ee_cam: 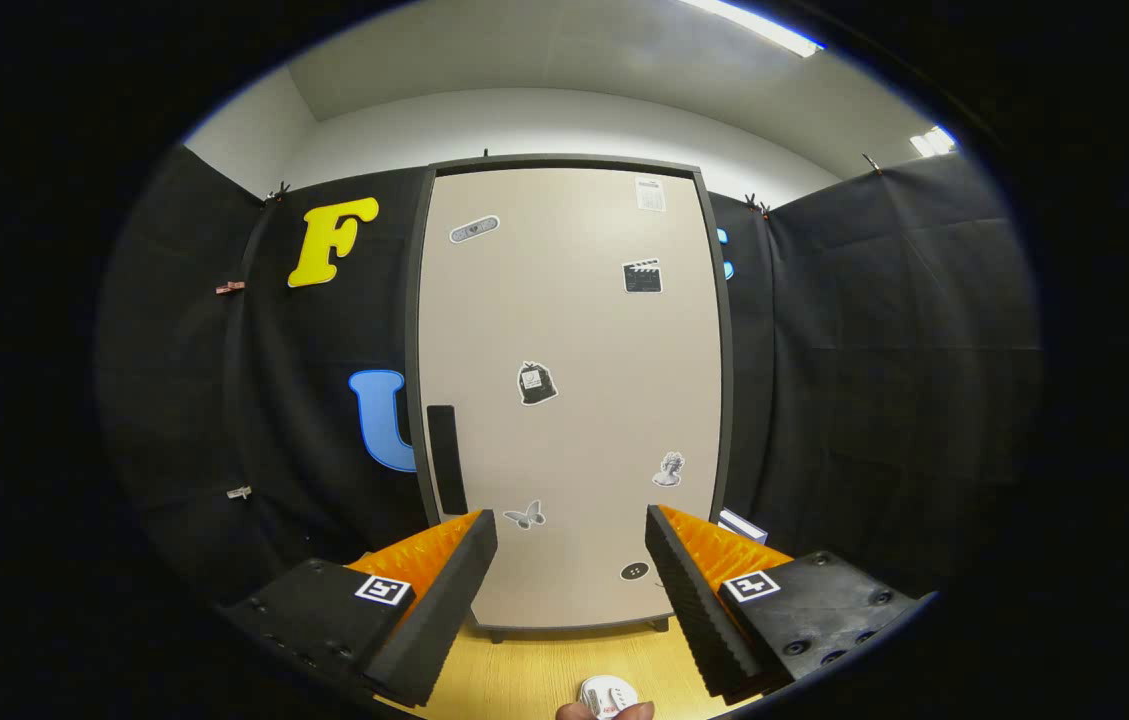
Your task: Open the shoe cabinet door, grab the shoes and put them into the shoe cabinet, then close the shoe cabinet door.
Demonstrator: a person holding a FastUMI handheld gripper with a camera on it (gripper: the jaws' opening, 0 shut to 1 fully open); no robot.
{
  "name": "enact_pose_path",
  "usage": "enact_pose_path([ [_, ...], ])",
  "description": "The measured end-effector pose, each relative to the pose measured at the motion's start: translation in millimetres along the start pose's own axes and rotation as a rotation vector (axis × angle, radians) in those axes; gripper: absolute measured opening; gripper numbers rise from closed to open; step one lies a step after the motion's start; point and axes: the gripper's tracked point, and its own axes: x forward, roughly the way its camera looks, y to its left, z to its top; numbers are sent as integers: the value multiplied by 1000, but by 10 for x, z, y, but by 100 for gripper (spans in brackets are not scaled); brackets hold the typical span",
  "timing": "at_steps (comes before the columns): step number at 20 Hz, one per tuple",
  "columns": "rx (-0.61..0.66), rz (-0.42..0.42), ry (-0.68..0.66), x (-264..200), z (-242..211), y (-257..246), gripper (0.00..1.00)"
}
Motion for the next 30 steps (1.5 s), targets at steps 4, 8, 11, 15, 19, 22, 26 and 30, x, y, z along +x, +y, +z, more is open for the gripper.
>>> enact_pose_path([
  [4,-4,-2,-9,35,12,-42,97],
  [8,0,15,-5,129,13,9,97],
  [11,6,43,1,222,18,170,97],
  [15,7,94,5,473,14,559,97],
  [19,10,132,-5,866,-23,968,97],
  [22,-12,134,-2,1188,-127,1146,97],
  [26,-34,139,3,1536,-259,1323,98],
  [30,-46,135,17,1773,-396,1447,92],
])
